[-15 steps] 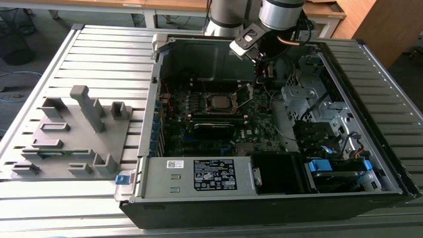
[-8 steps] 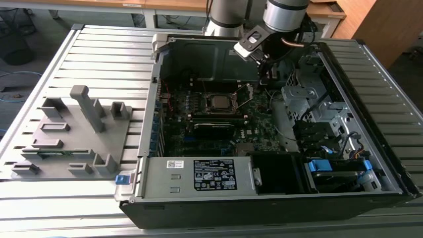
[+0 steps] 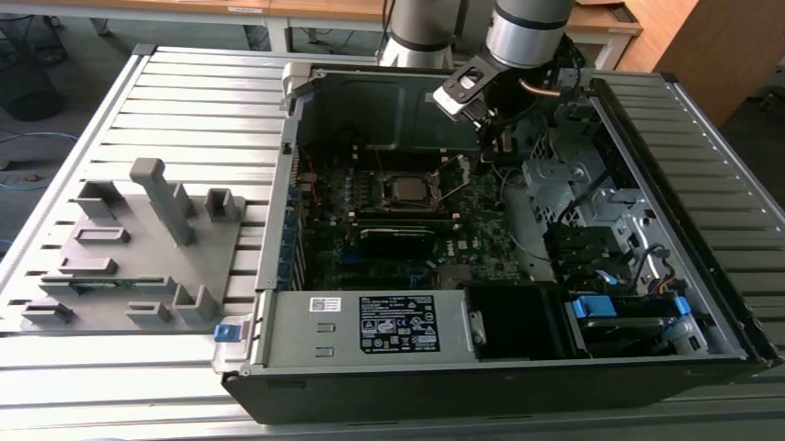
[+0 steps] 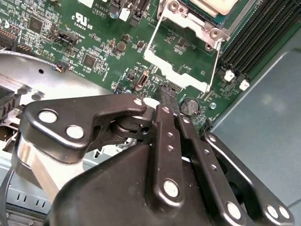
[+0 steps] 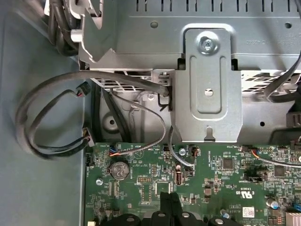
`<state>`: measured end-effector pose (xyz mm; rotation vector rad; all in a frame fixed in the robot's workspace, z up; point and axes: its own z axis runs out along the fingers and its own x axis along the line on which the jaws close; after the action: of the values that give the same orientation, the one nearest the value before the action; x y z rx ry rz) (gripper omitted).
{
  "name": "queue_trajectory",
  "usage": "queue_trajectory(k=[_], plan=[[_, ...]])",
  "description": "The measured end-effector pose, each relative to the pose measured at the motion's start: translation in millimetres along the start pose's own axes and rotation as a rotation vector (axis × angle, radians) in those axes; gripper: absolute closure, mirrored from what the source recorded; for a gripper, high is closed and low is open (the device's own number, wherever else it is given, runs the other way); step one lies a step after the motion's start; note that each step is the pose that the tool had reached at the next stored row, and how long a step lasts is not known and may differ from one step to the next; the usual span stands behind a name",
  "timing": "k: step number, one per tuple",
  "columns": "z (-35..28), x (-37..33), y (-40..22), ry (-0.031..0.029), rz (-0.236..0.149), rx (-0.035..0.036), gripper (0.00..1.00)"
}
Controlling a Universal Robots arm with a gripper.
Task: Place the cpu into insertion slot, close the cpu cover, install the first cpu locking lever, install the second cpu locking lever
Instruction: 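Close the cpu cover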
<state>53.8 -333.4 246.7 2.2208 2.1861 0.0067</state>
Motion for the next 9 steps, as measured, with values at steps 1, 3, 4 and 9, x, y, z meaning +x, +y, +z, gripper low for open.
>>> queue_trajectory(k=[1, 3, 4, 9], plan=[[0.0, 0.0, 0.0, -0.0001, 0.0, 0.0, 0.89], [0.5, 0.1, 0.0, 0.0004, 0.0, -0.0001, 0.89], [0.8, 0.1, -0.2, 0.0004, 0.0, -0.0001, 0.89], [2.1, 0.0, -5.3, 0.0002, 0.0, -0.0001, 0.89]])
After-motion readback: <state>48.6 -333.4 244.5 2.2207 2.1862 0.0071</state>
